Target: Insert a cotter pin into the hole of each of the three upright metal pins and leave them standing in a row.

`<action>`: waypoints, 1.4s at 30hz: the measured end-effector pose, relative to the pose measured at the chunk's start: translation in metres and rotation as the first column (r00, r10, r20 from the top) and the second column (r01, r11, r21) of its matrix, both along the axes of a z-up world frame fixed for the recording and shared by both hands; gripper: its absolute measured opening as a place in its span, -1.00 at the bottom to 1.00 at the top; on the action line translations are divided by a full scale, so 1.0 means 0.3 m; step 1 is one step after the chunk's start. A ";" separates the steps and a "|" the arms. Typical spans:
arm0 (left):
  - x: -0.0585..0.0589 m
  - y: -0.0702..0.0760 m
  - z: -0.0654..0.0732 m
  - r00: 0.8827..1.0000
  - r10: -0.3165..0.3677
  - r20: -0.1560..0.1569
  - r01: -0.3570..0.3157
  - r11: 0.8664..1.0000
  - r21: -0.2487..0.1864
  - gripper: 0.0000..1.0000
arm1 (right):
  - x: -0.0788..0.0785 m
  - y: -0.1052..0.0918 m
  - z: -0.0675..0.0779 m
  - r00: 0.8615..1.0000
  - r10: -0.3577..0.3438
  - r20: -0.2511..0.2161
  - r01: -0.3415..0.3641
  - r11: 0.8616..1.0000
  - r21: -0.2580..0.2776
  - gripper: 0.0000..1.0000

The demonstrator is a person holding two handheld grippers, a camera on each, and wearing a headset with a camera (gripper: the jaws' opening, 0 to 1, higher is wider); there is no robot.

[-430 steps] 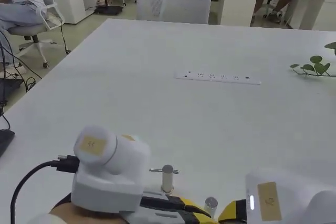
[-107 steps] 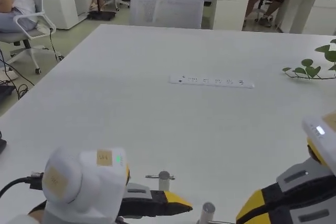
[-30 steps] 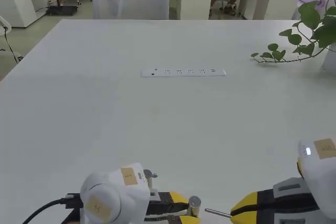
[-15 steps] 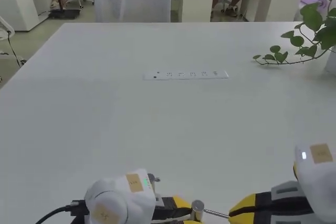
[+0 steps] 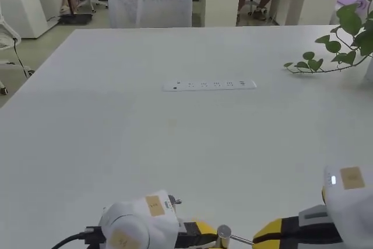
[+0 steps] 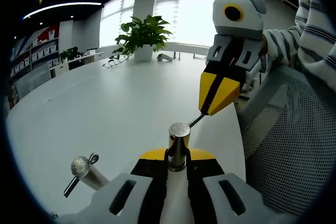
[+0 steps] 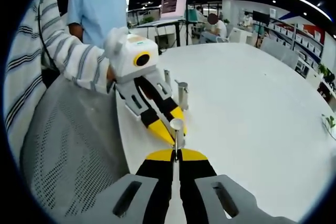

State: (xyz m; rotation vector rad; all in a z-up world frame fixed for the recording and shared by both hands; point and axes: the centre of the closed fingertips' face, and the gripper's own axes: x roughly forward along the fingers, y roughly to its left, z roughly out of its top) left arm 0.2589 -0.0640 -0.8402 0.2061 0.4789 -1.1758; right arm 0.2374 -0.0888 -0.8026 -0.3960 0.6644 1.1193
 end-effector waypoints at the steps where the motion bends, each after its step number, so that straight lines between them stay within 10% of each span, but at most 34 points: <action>1: -0.001 0.000 0.000 1.000 0.000 -0.001 0.000 1.000 0.000 -0.77 | 0.000 0.000 -0.001 1.000 0.000 0.001 0.000 1.000 -0.001 -0.94; 42: -0.004 -0.012 -0.002 1.000 0.015 -0.016 -0.015 1.000 -0.005 -0.77 | 0.029 0.075 -0.028 0.994 0.059 0.088 -0.055 0.997 -0.048 -0.91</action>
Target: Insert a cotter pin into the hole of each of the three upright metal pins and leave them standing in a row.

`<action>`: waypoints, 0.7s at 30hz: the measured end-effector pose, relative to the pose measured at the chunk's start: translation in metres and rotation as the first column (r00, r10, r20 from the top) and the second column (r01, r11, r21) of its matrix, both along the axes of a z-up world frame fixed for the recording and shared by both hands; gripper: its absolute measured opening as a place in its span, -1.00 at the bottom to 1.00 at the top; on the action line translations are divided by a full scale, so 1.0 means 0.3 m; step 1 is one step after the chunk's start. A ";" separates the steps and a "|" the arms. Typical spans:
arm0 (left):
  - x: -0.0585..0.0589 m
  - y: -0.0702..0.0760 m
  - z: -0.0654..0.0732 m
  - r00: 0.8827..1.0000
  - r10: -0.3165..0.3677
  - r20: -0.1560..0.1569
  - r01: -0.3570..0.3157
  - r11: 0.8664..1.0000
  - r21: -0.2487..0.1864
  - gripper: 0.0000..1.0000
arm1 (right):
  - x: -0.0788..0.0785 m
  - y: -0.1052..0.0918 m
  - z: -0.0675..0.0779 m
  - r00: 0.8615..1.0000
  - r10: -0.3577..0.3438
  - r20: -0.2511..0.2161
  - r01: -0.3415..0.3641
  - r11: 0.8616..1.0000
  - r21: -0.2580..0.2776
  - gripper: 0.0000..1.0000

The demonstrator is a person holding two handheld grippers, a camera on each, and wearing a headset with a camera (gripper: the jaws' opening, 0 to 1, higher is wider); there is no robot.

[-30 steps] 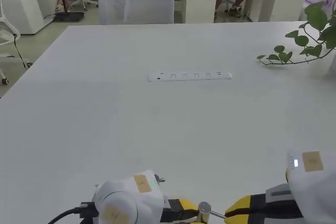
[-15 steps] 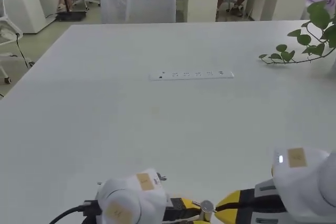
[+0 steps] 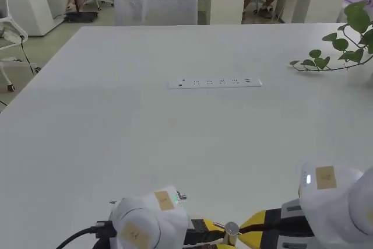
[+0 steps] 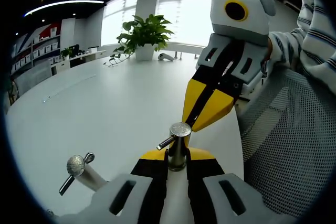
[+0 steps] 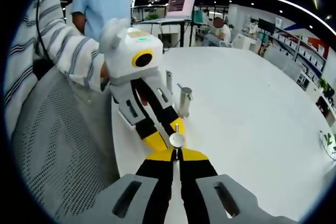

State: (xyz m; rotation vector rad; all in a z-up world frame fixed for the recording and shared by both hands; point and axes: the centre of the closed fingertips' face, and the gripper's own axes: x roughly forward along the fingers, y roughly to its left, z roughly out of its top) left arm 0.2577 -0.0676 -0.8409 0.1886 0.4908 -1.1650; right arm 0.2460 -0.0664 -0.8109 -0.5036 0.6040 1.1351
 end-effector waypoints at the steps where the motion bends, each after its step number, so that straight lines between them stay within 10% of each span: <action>1: 0.000 0.000 0.000 1.000 0.000 0.000 0.000 1.000 0.000 -0.77 | -0.001 0.000 -0.005 1.000 -0.002 0.000 0.002 1.000 -0.005 -0.90; 21: -0.002 0.000 0.001 1.000 -0.005 -0.004 0.005 1.000 -0.001 -0.77 | -0.003 -0.041 -0.001 1.000 -0.023 0.003 0.023 1.000 -0.006 -0.83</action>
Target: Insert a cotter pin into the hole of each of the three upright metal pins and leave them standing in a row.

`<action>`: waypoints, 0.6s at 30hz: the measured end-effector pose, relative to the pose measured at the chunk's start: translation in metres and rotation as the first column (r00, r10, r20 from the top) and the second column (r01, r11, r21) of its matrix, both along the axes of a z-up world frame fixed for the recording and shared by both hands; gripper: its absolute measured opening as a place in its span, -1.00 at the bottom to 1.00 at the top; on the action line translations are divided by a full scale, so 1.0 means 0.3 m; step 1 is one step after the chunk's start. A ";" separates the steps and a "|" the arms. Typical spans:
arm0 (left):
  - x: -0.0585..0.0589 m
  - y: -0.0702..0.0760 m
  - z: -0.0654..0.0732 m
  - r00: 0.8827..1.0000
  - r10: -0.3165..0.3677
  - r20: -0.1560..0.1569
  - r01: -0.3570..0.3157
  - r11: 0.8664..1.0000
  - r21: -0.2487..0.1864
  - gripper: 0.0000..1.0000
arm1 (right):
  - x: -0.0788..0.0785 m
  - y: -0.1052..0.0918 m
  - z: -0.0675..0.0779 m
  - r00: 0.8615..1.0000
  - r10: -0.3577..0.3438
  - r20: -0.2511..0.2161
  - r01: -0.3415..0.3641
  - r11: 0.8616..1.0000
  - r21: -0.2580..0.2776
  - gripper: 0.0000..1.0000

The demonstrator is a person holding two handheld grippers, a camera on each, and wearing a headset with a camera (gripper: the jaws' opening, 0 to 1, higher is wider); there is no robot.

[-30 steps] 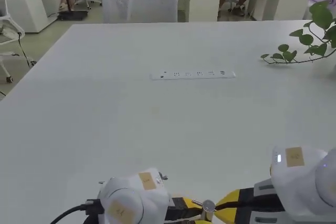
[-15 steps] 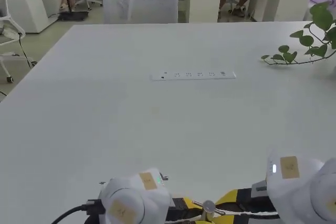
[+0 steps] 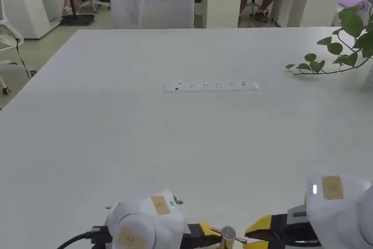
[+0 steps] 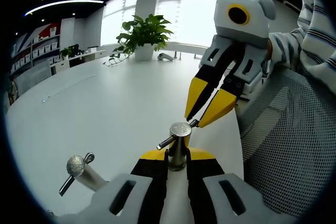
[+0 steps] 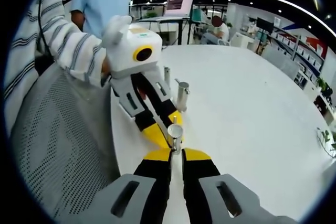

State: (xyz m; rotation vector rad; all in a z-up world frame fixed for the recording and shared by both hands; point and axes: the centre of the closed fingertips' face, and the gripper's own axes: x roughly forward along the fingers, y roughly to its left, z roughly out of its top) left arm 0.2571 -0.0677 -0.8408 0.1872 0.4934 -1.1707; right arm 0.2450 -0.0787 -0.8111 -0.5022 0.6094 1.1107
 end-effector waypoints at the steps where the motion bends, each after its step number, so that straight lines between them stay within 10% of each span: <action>1: 0.000 0.000 0.000 1.000 0.000 0.001 0.000 1.000 0.001 -0.77 | -0.001 0.002 0.002 1.000 0.001 -0.001 -0.001 1.000 0.005 -0.85; 18: 0.000 0.000 0.000 1.000 0.000 0.002 0.000 1.000 0.006 -0.77 | 0.003 0.031 0.002 1.000 0.000 -0.017 0.000 1.000 0.029 -0.90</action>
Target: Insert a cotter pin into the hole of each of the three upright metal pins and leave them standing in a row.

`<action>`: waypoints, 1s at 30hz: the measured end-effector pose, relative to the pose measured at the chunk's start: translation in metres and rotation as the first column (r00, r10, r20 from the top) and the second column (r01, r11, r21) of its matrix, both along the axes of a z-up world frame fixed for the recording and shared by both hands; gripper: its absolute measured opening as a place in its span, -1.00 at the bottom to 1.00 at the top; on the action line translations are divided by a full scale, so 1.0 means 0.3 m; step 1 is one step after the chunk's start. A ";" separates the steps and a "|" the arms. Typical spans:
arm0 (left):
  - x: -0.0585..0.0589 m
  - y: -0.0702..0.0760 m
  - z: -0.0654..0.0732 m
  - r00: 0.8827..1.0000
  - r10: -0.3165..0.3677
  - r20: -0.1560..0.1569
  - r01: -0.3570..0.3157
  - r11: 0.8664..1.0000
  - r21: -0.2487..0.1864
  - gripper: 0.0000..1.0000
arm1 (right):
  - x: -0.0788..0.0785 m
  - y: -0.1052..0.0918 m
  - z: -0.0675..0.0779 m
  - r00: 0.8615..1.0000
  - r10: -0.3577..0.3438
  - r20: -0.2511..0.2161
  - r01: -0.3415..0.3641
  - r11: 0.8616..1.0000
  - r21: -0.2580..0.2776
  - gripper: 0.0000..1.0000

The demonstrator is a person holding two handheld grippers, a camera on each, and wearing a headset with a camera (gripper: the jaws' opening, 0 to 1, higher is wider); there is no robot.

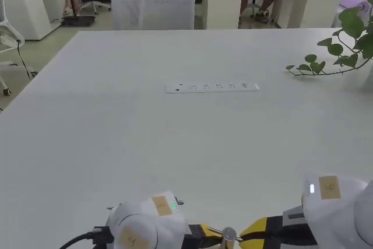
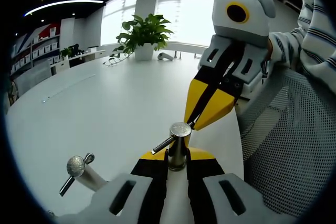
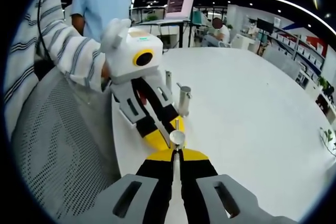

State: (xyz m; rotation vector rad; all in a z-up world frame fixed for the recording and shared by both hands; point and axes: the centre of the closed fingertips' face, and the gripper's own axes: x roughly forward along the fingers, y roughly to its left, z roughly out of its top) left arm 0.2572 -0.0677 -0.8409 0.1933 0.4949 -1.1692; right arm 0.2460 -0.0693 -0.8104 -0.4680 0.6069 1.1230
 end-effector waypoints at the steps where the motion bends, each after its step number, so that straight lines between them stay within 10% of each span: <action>1: 0.000 0.000 0.000 1.000 0.000 0.000 0.000 1.000 0.000 -0.77 | 0.000 0.002 0.001 1.000 0.000 0.000 0.000 1.000 -0.001 -0.90; 26: -0.001 0.000 0.000 1.000 -0.013 0.009 0.013 1.000 0.011 -0.76 | 0.011 0.019 0.001 0.999 -0.023 -0.032 0.024 0.999 0.036 -0.68; 30: -0.009 0.013 -0.026 0.999 -0.033 0.016 0.032 0.997 0.064 -0.76 | 0.011 0.031 -0.005 0.999 -0.022 -0.048 0.024 0.999 0.043 -0.66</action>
